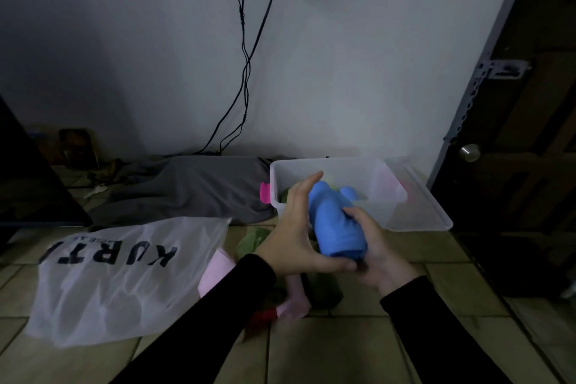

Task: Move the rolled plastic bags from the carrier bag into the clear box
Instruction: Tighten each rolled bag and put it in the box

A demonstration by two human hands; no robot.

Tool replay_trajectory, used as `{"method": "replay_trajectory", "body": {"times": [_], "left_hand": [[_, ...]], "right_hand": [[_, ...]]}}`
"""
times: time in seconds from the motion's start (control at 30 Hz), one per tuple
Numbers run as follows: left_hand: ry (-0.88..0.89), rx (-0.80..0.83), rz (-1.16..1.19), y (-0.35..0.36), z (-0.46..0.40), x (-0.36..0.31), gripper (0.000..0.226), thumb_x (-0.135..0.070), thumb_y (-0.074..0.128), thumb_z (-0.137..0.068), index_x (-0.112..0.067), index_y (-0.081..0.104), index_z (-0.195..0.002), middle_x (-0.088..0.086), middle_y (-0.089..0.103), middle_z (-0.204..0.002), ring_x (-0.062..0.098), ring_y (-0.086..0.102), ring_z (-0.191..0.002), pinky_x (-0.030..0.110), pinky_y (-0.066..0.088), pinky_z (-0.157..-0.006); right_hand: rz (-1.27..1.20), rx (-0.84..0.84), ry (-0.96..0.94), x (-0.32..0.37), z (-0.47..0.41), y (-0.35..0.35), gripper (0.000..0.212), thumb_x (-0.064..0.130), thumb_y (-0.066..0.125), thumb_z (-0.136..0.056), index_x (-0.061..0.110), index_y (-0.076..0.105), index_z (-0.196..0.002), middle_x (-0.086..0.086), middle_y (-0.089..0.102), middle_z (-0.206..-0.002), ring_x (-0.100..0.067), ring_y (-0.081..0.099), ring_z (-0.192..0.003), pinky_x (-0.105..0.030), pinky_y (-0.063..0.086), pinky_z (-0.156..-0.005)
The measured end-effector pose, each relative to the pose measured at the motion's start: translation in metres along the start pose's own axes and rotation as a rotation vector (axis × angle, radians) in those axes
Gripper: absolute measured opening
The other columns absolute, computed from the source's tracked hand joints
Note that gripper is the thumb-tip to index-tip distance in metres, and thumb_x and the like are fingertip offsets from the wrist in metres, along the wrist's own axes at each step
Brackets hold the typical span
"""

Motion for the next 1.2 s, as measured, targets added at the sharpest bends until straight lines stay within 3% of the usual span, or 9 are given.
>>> {"method": "replay_trajectory", "body": {"times": [0.13, 0.3, 0.43, 0.6, 0.73, 0.9, 1.0, 1.07, 1.2], "left_hand": [[-0.031, 0.010, -0.017, -0.008, 0.000, -0.002, 0.131, -0.041, 0.091, -0.049, -0.050, 0.001, -0.144, -0.007, 0.027, -0.140, 0.015, 0.039, -0.132, 0.041, 0.048, -0.101], [0.036, 0.040, -0.209, -0.014, 0.002, -0.005, 0.122, -0.049, 0.082, -0.051, -0.061, -0.007, -0.134, -0.029, 0.021, -0.135, 0.008, 0.031, -0.131, 0.032, 0.038, -0.108], [0.097, 0.030, -0.364, -0.012, 0.003, -0.001, 0.114, -0.058, 0.074, -0.053, -0.043, 0.005, -0.144, -0.007, 0.032, -0.138, 0.011, 0.034, -0.128, 0.030, 0.037, -0.106], [0.095, 0.002, -0.377, -0.009, 0.005, 0.010, 0.101, -0.055, 0.074, -0.050, -0.036, 0.020, -0.133, -0.012, 0.030, -0.127, 0.008, 0.034, -0.119, 0.024, 0.037, -0.098], [0.026, -0.031, -0.263, -0.012, 0.004, 0.017, 0.113, -0.048, 0.082, -0.047, -0.048, 0.010, -0.134, -0.015, 0.027, -0.131, 0.005, 0.036, -0.121, 0.025, 0.040, -0.100], [0.002, -0.040, -0.167, -0.017, 0.004, 0.015, 0.130, -0.038, 0.088, -0.047, -0.055, -0.004, -0.138, -0.012, 0.024, -0.142, 0.012, 0.035, -0.133, 0.040, 0.040, -0.107], [0.047, -0.047, -0.277, -0.019, 0.005, 0.006, 0.132, -0.039, 0.088, -0.049, -0.059, -0.011, -0.134, -0.026, 0.015, -0.135, 0.003, 0.024, -0.129, 0.027, 0.033, -0.106], [0.054, -0.056, -0.353, -0.018, 0.005, 0.002, 0.132, -0.044, 0.086, -0.049, -0.055, -0.012, -0.137, -0.019, 0.013, -0.136, -0.005, 0.017, -0.123, 0.023, 0.024, -0.103], [-0.031, -0.060, -0.400, -0.014, 0.006, 0.003, 0.134, -0.052, 0.082, -0.049, -0.048, -0.012, -0.143, -0.006, 0.013, -0.143, 0.010, 0.018, -0.131, 0.031, 0.031, -0.103]], "right_hand": [[0.056, 0.023, 0.000, 0.004, -0.001, 0.005, 0.030, 0.019, 0.047, -0.092, -0.002, 0.060, -0.110, -0.015, 0.070, -0.087, -0.023, 0.069, -0.066, -0.029, 0.056, -0.054], [0.562, -0.221, -0.189, 0.023, -0.008, 0.003, 0.029, 0.014, 0.063, -0.083, -0.002, 0.064, -0.108, -0.016, 0.068, -0.104, -0.032, 0.063, -0.098, -0.044, 0.051, -0.088], [0.633, -0.203, -0.393, 0.038, -0.002, 0.011, 0.014, 0.005, 0.058, -0.088, 0.005, 0.062, -0.102, -0.016, 0.065, -0.095, -0.029, 0.061, -0.087, -0.033, 0.048, -0.073], [0.891, -0.223, -0.654, 0.031, 0.002, 0.021, 0.015, 0.016, 0.059, -0.091, 0.005, 0.056, -0.080, -0.009, 0.058, -0.073, -0.023, 0.056, -0.070, -0.030, 0.042, -0.061], [0.929, -0.253, -0.803, 0.028, 0.010, 0.025, 0.030, 0.024, 0.062, -0.089, 0.011, 0.044, -0.068, -0.004, 0.048, -0.061, -0.016, 0.046, -0.057, -0.019, 0.033, -0.048], [0.886, -0.237, -0.911, 0.035, 0.019, 0.035, 0.029, 0.027, 0.066, -0.086, 0.009, 0.052, -0.069, -0.011, 0.056, -0.063, -0.021, 0.050, -0.057, -0.025, 0.038, -0.051], [0.844, -0.254, -0.915, 0.042, 0.019, 0.033, 0.030, 0.027, 0.065, -0.087, 0.001, 0.059, -0.075, -0.020, 0.061, -0.070, -0.023, 0.052, -0.062, -0.024, 0.036, -0.052], [0.813, -0.276, -0.902, 0.046, 0.016, 0.033, 0.033, 0.027, 0.065, -0.087, -0.002, 0.058, -0.074, -0.022, 0.060, -0.070, -0.018, 0.049, -0.060, -0.022, 0.033, -0.050], [0.815, -0.271, -0.927, 0.051, 0.013, 0.037, 0.034, 0.036, 0.065, -0.086, 0.007, 0.064, -0.070, -0.002, 0.062, -0.061, -0.007, 0.052, -0.057, -0.014, 0.037, -0.052]]}}
Point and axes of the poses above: each hand's wrist, its own z-axis away from the middle knuckle, its own y-axis out of the palm, x = y × z, the point moved 1 cm from there along -z, towards the middle knuckle
